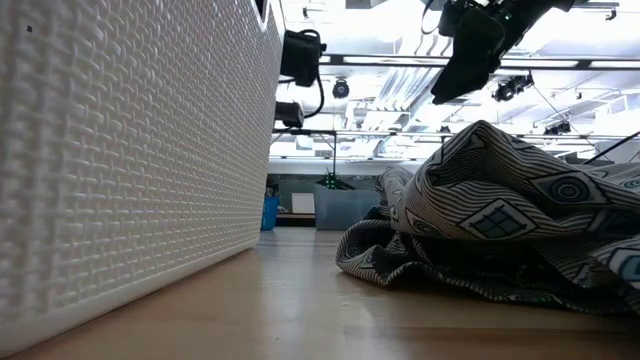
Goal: Pick & place medical supplies in basket/bin
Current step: Put the blue pill bottle into the blue bin
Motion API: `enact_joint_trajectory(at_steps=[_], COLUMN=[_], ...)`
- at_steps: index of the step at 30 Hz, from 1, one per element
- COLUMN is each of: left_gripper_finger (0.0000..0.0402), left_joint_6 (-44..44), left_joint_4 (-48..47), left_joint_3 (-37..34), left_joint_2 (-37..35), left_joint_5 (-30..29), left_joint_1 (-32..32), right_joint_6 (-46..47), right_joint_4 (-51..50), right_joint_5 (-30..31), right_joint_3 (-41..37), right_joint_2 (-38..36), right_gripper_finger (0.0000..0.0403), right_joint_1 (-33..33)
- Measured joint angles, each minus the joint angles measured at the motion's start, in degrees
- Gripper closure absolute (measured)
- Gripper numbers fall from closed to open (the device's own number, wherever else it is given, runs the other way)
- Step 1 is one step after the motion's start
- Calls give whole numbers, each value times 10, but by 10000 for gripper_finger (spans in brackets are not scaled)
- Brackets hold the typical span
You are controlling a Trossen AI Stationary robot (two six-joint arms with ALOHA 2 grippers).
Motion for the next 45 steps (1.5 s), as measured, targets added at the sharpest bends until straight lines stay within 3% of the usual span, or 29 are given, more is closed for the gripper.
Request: enact_joint_trajectory(at_steps=[11, 26, 35, 45], left_gripper_finger=[247, 247, 247, 247], left_joint_6=[-91, -143, -187, -215], left_joint_4=[45, 99, 100, 98], left_joint_3=[-56, -124, -129, -129], left_joint_2=[0, 0, 7, 52], left_joint_5=[6, 12, 15, 80], left_joint_1=[-8, -6, -6, 2], right_joint_6=[-19, -19, -20, -20], right_joint_4=[0, -1, -1, -13], right_joint_5=[0, 0, 0, 0], right_joint_3=[0, 0, 0, 0], right_joint_2=[0, 0, 0, 0], right_gripper_finger=[166, 166, 166, 166], right_joint_1=[0, 0, 0, 0])
